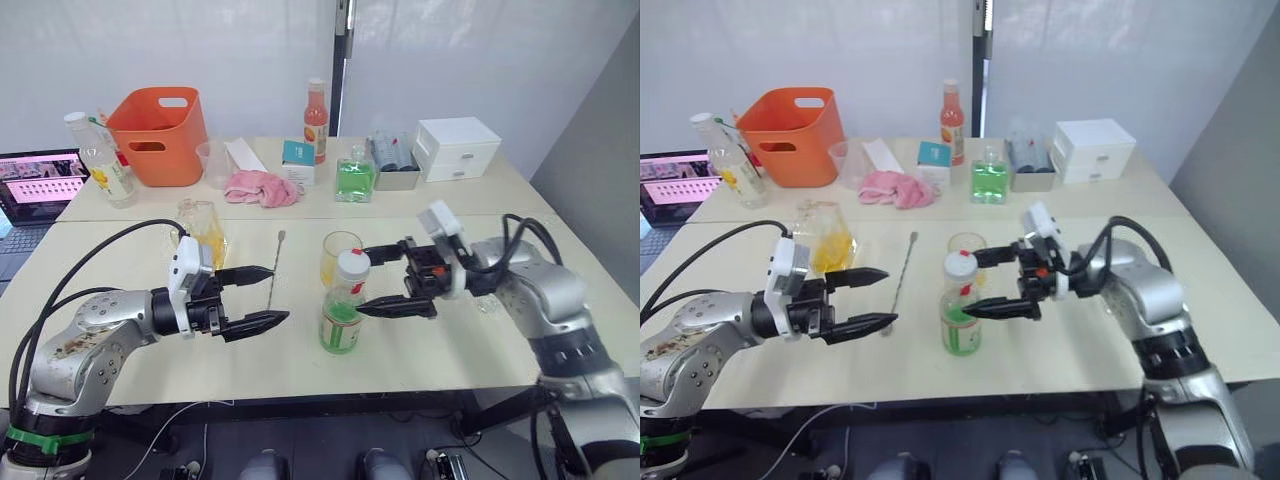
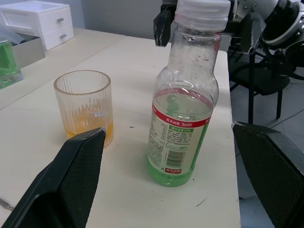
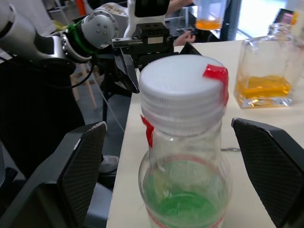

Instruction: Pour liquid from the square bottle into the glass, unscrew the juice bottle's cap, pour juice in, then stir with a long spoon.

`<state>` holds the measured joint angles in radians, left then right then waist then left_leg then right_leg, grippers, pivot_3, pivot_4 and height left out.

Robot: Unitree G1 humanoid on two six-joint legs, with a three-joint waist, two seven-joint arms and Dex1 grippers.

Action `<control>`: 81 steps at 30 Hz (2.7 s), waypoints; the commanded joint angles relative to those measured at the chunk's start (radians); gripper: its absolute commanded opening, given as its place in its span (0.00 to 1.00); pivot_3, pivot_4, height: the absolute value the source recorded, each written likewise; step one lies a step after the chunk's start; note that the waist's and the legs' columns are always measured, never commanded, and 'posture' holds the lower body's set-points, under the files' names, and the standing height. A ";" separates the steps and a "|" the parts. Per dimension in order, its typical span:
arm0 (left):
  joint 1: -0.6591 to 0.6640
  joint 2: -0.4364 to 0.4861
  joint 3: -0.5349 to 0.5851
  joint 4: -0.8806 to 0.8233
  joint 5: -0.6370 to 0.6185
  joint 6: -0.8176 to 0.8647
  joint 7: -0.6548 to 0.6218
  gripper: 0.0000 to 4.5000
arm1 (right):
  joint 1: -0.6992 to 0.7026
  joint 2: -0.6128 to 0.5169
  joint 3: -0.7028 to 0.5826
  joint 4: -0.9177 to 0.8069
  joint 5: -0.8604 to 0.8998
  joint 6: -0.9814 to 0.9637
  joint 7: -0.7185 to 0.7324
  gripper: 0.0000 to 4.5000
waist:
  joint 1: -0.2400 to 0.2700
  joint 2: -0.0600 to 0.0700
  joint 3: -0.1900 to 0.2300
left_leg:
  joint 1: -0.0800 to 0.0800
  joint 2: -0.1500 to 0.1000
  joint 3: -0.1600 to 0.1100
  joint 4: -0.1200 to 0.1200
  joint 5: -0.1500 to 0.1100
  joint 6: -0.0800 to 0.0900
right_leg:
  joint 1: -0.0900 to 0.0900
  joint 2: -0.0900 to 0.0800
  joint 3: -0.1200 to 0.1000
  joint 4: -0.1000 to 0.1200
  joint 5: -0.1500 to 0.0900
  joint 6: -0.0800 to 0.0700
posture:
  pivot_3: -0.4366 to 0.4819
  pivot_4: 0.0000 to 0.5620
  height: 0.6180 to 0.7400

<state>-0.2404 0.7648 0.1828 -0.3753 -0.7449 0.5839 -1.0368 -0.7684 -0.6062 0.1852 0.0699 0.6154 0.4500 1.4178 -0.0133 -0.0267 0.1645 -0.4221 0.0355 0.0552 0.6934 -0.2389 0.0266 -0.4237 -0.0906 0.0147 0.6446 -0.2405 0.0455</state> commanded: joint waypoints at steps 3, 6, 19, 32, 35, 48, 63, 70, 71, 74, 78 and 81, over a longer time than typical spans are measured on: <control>0.014 0.023 0.043 -0.052 -0.033 0.016 0.017 1.00 | -0.056 0.059 -0.002 0.088 -0.055 -0.087 0.064 0.87 | 0.009 0.000 0.000 | 0.000 -0.001 0.000 0.000 0.000 0.000 | 0.000 -0.001 -0.001 0.000 0.000 0.000 | 0.48 0.27 0.79; 0.019 0.029 0.050 -0.057 -0.038 0.021 0.019 1.00 | -0.063 0.073 -0.015 0.103 -0.049 -0.081 0.084 0.66 | 0.010 0.000 0.000 | 0.000 -0.001 0.000 0.001 0.000 0.000 | 0.000 -0.001 -0.001 0.001 0.000 0.000 | 0.48 0.27 0.79; -0.015 0.013 -0.001 -0.039 -0.006 -0.006 0.005 1.00 | 0.108 0.038 -0.171 -0.303 0.102 0.170 -0.183 0.35 | 0.015 0.000 0.000 | 0.000 -0.001 0.000 0.000 0.000 0.000 | 0.000 -0.001 -0.001 0.001 0.000 0.000 | 0.48 0.27 0.79; -0.056 -0.031 -0.102 0.022 0.073 -0.103 -0.047 1.00 | 0.363 0.295 -0.208 -0.949 0.057 0.681 -1.237 0.35 | 0.014 0.000 0.000 | 0.000 0.000 0.000 0.000 0.000 -0.001 | -0.002 -0.001 0.000 0.002 0.000 -0.001 | 0.48 0.27 0.79; -0.067 -0.036 -0.109 0.030 0.073 -0.107 -0.053 1.00 | 0.380 0.342 -0.211 -0.986 0.039 0.736 -1.337 0.35 | 0.015 0.000 0.000 | -0.001 -0.001 0.000 0.000 0.000 -0.001 | -0.001 -0.001 -0.001 0.001 0.000 -0.001 | 0.48 0.27 0.79; -0.077 -0.039 -0.119 0.055 0.082 -0.119 -0.077 1.00 | 0.437 0.352 -0.167 -1.001 0.033 0.717 -1.367 0.67 | 0.014 0.000 0.000 | 0.000 -0.001 0.000 0.000 0.000 -0.001 | 0.000 -0.001 -0.001 0.001 0.000 0.000 | 0.48 0.27 0.79; -0.069 -0.023 -0.089 0.038 0.068 -0.105 -0.063 1.00 | 0.375 -0.020 -0.300 -0.597 0.188 0.366 -0.555 0.98 | 0.005 0.000 0.000 | 0.000 0.000 -0.001 0.000 0.000 -0.001 | 0.000 0.000 -0.001 -0.001 0.000 0.000 | 0.48 0.27 0.79; -0.056 -0.012 -0.068 0.020 0.061 -0.098 -0.046 1.00 | 0.202 -0.071 -0.151 -0.261 0.074 0.177 -0.229 0.98 | -0.002 0.000 0.000 | 0.000 0.000 -0.001 0.000 0.000 0.000 | 0.000 0.001 0.000 -0.002 0.000 0.000 | 0.48 0.27 0.79; -0.053 -0.013 -0.066 0.015 0.059 -0.095 -0.041 1.00 | 0.170 -0.060 -0.130 -0.211 0.051 0.148 -0.198 0.98 | -0.001 0.000 0.000 | 0.000 0.000 0.000 0.000 0.000 0.000 | 0.000 0.001 0.000 -0.002 0.000 0.000 | 0.48 0.27 0.79; -0.049 -0.013 -0.061 0.003 0.055 -0.087 -0.030 1.00 | 0.093 -0.027 -0.084 -0.099 0.009 0.089 -0.118 0.98 | 0.000 0.000 0.000 | -0.001 0.000 0.000 0.000 0.000 0.000 | 0.000 0.000 -0.001 -0.002 0.000 0.000 | 0.48 0.27 0.79; -0.048 -0.012 -0.057 -0.003 0.054 -0.080 -0.026 1.00 | 0.039 0.004 -0.065 -0.018 -0.014 0.050 -0.051 0.93 | 0.006 0.000 0.000 | -0.001 -0.001 0.000 0.000 0.000 0.000 | 0.000 0.000 -0.001 -0.001 0.000 0.000 | 0.48 0.27 0.79; -0.047 -0.009 -0.054 -0.006 0.053 -0.078 -0.026 1.00 | 0.026 0.006 -0.067 -0.003 -0.005 0.057 -0.010 0.73 | 0.010 0.000 0.000 | -0.001 -0.001 -0.001 0.000 0.000 0.000 | 0.000 0.000 -0.001 -0.001 0.000 0.000 | 0.48 0.27 0.79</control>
<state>-0.2803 0.7449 0.1005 -0.3451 -0.6725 0.5045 -1.0669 -0.7233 -0.5949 0.1407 0.0762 0.6018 0.5216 1.3816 -0.0036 -0.0271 0.1648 -0.4229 0.0347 0.0546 0.6936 -0.2387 0.0265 -0.4236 -0.0911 0.0139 0.6437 -0.2403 0.0458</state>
